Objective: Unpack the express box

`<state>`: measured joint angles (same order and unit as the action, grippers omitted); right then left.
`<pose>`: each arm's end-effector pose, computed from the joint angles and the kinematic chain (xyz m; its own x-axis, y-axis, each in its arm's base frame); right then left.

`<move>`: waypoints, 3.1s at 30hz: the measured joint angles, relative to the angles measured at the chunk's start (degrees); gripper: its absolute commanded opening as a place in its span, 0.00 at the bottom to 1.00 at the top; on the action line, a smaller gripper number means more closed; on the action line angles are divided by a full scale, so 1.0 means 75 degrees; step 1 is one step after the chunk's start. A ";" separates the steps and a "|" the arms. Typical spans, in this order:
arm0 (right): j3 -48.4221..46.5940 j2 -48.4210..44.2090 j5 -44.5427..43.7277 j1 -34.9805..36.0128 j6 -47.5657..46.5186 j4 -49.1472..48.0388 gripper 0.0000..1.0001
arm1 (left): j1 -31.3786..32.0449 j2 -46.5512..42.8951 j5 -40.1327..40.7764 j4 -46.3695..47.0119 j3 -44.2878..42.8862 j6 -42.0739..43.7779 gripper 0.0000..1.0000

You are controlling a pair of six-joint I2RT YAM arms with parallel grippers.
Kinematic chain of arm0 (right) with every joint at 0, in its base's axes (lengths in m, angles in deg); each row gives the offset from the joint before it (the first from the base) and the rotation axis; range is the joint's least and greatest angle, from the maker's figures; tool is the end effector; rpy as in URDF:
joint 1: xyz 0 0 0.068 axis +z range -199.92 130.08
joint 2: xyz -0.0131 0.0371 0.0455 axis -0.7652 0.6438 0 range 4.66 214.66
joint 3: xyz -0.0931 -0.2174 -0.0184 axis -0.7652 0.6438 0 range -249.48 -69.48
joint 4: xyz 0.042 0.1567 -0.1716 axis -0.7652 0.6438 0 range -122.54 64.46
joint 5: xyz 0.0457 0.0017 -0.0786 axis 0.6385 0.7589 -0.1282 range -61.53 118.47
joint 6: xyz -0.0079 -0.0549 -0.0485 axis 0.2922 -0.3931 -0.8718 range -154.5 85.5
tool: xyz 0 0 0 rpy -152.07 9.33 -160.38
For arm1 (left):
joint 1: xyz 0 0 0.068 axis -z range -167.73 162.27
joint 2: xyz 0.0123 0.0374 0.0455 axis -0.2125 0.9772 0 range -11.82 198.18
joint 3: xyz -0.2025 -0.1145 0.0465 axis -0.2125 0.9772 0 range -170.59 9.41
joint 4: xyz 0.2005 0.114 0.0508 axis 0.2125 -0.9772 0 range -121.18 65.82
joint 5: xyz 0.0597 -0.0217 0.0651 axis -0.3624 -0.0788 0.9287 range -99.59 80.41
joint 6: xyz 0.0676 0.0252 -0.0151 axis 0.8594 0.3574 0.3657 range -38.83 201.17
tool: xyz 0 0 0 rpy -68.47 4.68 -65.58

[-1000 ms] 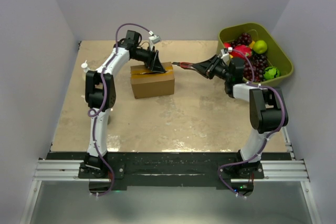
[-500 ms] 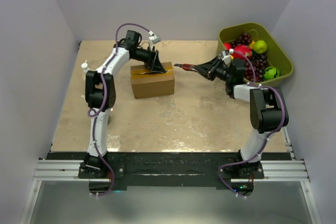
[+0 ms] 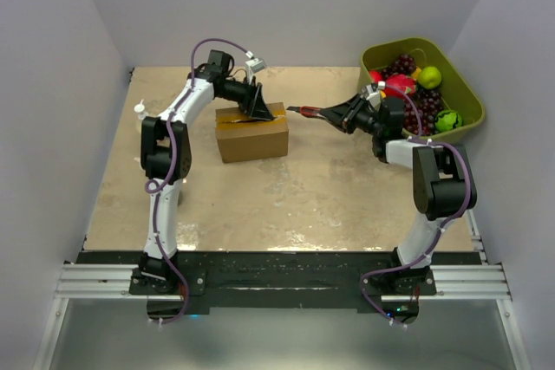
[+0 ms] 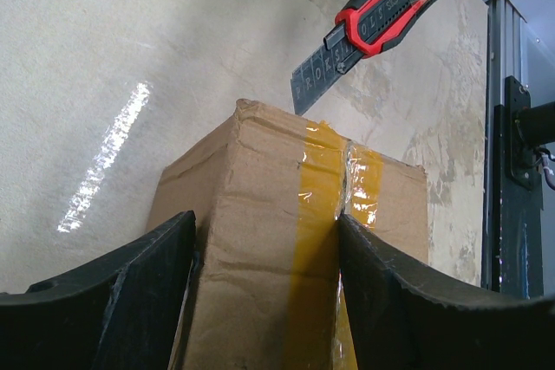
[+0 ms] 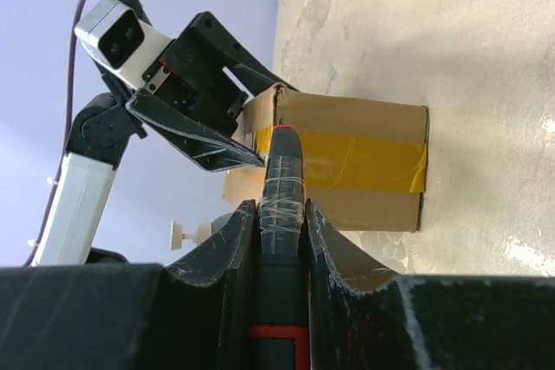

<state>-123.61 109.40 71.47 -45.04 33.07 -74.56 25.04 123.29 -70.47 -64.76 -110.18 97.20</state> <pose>0.3750 0.0743 0.1850 -0.7355 0.6156 -0.2830 -0.1425 0.2679 0.9529 0.4414 -0.1552 0.1869 -0.6170 0.2777 -0.7363 0.7837 0.3019 -0.5429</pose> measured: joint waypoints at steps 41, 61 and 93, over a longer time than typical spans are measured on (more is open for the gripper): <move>0.0192 -0.1617 0.1005 0.0189 -0.1664 0.2544 0.00 | -0.0085 0.0522 0.0096 -0.0070 -0.0822 -0.0472 0.65; 0.0085 -0.3917 -0.2838 0.1856 -1.3636 0.6362 0.00 | -0.0096 -0.0286 0.0519 0.1052 0.0236 -0.0114 0.89; -0.4500 -0.2952 -0.2200 0.0918 -1.3924 0.8789 0.99 | -0.0254 -0.2328 0.3226 -0.0609 0.1055 0.2900 0.91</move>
<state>-157.36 87.26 54.97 -38.15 -71.36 -8.64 23.14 105.82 -46.28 -69.33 -102.27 118.95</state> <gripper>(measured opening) 0.989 0.905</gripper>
